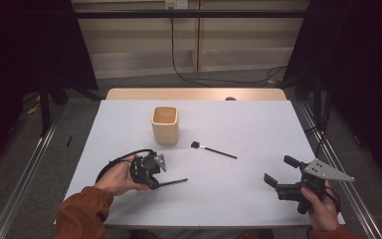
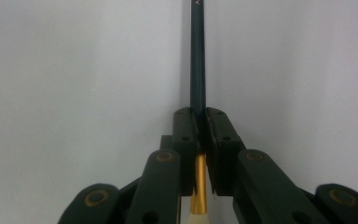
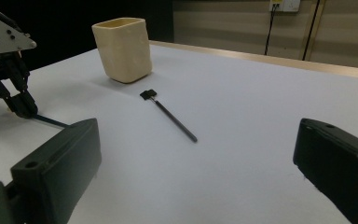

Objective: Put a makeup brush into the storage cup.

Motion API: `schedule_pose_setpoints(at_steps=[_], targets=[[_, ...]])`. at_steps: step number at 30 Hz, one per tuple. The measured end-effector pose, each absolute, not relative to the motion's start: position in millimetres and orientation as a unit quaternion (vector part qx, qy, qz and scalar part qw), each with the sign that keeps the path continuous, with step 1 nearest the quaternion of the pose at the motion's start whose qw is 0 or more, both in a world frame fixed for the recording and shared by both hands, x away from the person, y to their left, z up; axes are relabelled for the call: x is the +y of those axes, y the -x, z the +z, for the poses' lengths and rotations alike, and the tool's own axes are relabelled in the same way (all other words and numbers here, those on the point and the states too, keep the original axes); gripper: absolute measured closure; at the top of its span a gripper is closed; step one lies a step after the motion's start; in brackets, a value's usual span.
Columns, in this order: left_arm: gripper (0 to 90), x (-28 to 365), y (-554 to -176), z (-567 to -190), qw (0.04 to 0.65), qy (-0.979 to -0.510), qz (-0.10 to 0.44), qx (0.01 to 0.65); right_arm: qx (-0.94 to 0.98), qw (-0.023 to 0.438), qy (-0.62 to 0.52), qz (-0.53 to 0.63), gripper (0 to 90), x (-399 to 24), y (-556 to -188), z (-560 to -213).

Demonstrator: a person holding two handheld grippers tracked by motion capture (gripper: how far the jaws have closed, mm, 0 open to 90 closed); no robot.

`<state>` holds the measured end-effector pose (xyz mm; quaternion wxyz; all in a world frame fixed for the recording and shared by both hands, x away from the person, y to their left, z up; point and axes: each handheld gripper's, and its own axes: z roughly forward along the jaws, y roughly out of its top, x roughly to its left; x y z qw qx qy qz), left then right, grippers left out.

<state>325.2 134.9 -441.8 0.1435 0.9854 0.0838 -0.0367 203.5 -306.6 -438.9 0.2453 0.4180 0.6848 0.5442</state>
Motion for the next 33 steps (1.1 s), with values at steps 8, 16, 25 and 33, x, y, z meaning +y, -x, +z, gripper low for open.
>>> schedule_pose_setpoints(at_steps=[8,16,25,33], targets=[[83.5,143.5,-328.1,-434.5,0.202,-0.97,-0.037,0.132,0.687,0.243,-0.417,0.542,0.0,-306.0,-203.9,-439.2],[83.5,149.8,-323.2,-427.1,0.274,-0.945,-0.046,0.175,0.689,0.242,-0.417,0.541,0.0,-306.1,-204.0,-439.6],[83.5,157.7,-318.6,-423.2,0.329,-0.925,-0.032,0.188,0.689,0.241,-0.419,0.541,0.0,-305.6,-204.3,-439.8],[83.5,164.7,-313.3,-418.1,0.402,-0.893,-0.003,0.2,0.689,0.241,-0.419,0.54,0.0,-305.6,-204.3,-439.8]])
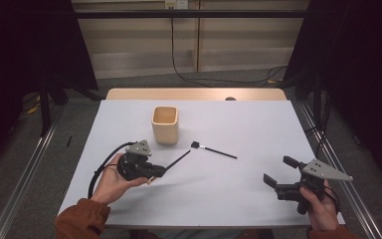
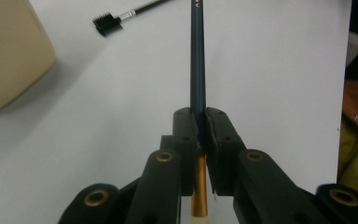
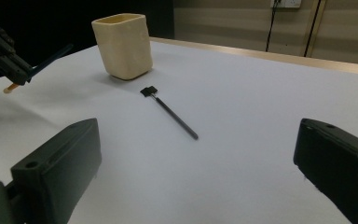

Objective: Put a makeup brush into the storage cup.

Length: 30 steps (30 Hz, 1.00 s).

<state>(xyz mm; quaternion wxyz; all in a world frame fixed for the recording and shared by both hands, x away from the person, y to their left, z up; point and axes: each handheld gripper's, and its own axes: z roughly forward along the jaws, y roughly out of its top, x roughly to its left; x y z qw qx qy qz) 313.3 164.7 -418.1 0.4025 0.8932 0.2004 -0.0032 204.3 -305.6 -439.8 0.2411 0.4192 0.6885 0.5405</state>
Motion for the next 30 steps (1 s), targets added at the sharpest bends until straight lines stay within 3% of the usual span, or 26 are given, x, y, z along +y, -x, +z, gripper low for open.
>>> schedule_pose_setpoints(at_steps=[7,20,30], targets=[[83.4,171.9,-308.0,-419.7,0.465,-0.861,0.036,0.203,0.689,0.241,-0.418,0.54,0.1,-305.4,-204.2,-439.8],[83.4,182.5,-293.2,-414.1,0.583,-0.779,0.05,0.223,0.69,0.242,-0.414,0.541,0.0,-305.5,-202.0,-439.3],[83.4,178.1,-287.4,-404.4,0.599,-0.773,0.039,0.205,0.689,0.242,-0.409,0.547,0.0,-306.8,-199.5,-438.3]])
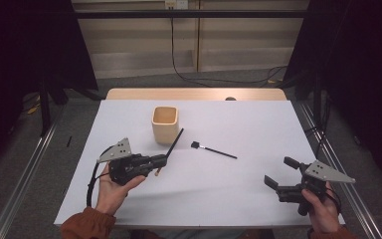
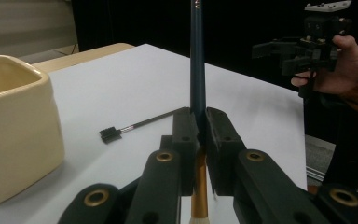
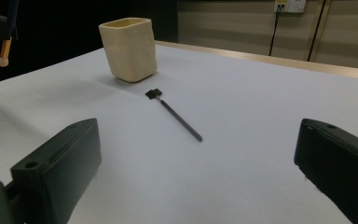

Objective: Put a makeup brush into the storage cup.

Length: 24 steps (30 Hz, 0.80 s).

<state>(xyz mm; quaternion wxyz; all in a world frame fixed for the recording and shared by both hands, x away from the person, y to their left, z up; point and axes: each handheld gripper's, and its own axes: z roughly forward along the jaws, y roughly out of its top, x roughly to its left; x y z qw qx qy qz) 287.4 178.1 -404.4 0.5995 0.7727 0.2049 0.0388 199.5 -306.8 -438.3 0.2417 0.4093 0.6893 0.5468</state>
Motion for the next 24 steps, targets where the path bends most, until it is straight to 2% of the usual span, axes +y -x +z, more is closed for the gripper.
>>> schedule_pose_setpoints(at_steps=[17,24], targets=[[83.5,143.9,-282.2,-395.9,0.591,-0.789,0.007,0.167,0.691,0.239,-0.402,0.551,0.0,-304.3,-198.8,-437.6],[83.4,121.4,-286.4,-391.5,0.569,-0.81,-0.006,0.142,0.689,0.24,-0.405,0.551,0.0,-304.5,-199.2,-437.9]])
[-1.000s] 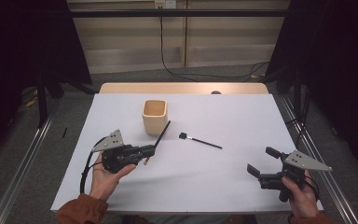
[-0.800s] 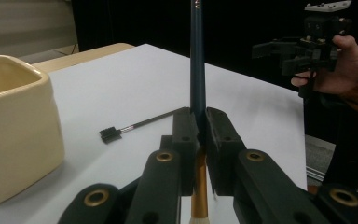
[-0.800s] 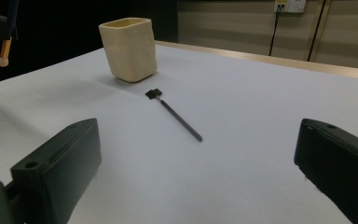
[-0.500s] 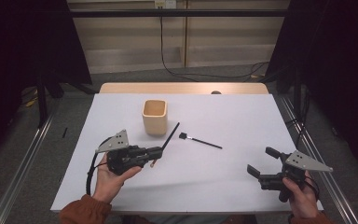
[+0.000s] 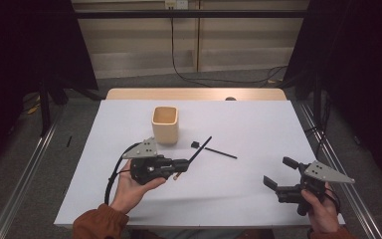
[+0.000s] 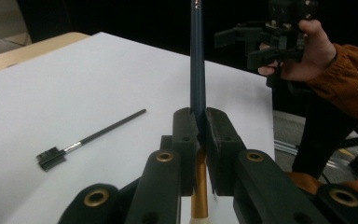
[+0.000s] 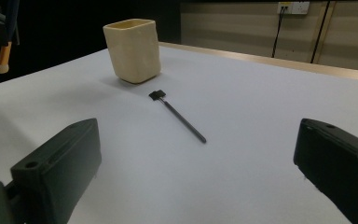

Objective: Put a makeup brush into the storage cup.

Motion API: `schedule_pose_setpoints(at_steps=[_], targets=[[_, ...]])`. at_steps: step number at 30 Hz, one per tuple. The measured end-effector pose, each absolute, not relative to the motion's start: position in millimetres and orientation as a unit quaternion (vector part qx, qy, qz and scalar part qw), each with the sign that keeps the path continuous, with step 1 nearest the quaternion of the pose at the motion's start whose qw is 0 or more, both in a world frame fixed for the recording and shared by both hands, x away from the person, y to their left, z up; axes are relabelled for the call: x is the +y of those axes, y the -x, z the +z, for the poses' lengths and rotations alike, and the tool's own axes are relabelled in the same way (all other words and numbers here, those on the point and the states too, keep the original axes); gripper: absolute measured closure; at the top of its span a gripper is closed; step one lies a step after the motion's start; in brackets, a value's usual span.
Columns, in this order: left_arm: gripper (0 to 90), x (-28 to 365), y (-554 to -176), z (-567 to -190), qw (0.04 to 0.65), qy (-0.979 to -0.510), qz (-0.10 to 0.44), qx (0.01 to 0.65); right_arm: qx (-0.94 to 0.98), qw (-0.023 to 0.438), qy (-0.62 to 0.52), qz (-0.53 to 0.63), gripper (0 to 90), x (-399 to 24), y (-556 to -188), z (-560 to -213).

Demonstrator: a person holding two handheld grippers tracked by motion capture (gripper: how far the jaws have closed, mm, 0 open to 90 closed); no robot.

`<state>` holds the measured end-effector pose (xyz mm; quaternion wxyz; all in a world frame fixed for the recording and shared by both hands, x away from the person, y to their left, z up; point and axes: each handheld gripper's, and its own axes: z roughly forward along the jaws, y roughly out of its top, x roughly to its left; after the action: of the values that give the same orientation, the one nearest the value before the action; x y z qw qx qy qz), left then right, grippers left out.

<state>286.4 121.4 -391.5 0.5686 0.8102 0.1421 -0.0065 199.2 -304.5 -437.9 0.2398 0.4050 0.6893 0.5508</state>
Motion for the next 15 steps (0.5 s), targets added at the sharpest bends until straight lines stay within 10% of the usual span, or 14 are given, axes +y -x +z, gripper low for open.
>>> schedule_pose_setpoints(at_steps=[15], targets=[[83.5,84.7,-291.0,-386.5,0.505,-0.855,-0.045,0.106,0.698,0.234,-0.392,0.551,0.1,-303.2,-198.4,-437.8]])
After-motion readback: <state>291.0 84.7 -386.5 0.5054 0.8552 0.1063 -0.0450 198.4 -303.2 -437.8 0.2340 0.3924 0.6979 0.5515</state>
